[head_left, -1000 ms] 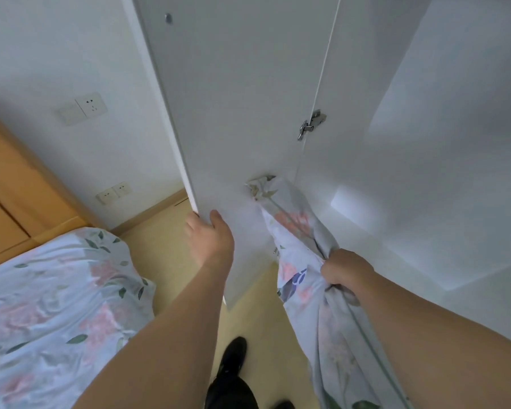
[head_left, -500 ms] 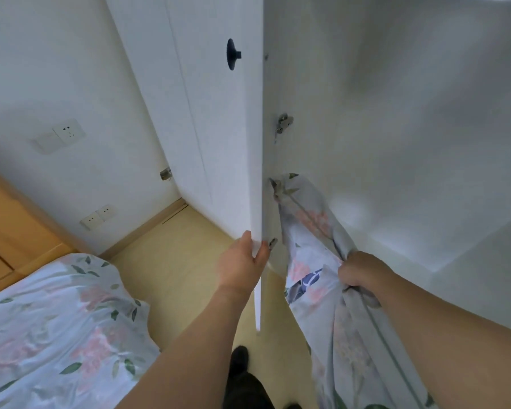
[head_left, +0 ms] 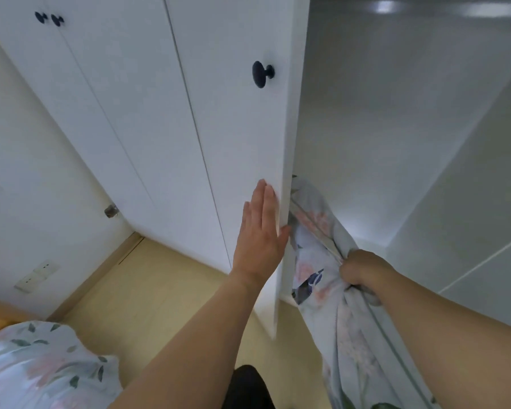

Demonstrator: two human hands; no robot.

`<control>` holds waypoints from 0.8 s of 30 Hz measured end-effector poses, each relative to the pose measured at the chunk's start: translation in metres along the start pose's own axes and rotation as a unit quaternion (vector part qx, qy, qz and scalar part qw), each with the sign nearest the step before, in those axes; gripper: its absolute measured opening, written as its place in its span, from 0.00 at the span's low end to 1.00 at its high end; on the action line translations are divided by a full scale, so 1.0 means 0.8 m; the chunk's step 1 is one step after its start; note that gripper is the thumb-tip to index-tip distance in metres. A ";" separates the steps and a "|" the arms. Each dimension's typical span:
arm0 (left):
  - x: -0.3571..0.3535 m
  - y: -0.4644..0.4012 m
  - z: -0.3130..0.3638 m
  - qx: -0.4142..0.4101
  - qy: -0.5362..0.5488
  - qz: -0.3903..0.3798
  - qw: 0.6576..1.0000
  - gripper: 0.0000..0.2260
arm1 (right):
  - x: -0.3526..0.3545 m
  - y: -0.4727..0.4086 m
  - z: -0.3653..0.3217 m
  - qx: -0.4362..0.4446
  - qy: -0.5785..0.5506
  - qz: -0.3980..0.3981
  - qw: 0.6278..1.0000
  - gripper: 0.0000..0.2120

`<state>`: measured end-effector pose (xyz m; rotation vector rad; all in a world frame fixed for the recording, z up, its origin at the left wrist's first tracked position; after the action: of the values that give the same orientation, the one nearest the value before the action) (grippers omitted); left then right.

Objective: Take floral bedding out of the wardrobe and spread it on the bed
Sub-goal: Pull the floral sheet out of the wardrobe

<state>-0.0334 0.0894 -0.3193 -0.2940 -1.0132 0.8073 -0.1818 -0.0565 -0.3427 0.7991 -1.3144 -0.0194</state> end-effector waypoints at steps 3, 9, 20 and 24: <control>-0.016 -0.031 0.013 -0.073 -0.061 -0.014 0.995 0.36 | 0.004 -0.004 0.010 -0.011 -0.018 -0.001 1.000 0.18; -0.051 -0.075 0.000 -0.127 -0.114 -0.040 0.985 0.40 | 0.020 -0.018 0.035 -0.049 -0.056 -0.005 0.997 0.19; -0.107 -0.138 -0.019 -0.172 -0.110 -0.046 0.978 0.39 | 0.055 -0.046 0.058 -0.107 -0.112 0.005 0.988 0.15; -0.120 -0.155 -0.027 -0.177 -0.124 -0.052 0.975 0.38 | 0.063 -0.054 0.063 -0.124 -0.121 0.011 0.985 0.16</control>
<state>0.0151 -0.0612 -0.3218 -0.4492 -1.3993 0.5740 -0.1926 -0.1361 -0.3213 0.5824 -1.5145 -0.2650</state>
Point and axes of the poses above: each hand's wrist, its own y-axis away from the middle knuckle, its own x-axis out of the back of the hand, z = x × y, the point moved 2 cm from there along -y, towards the middle knuckle, and after that the axes turned 10 degrees about y, right-handed, at the moved point
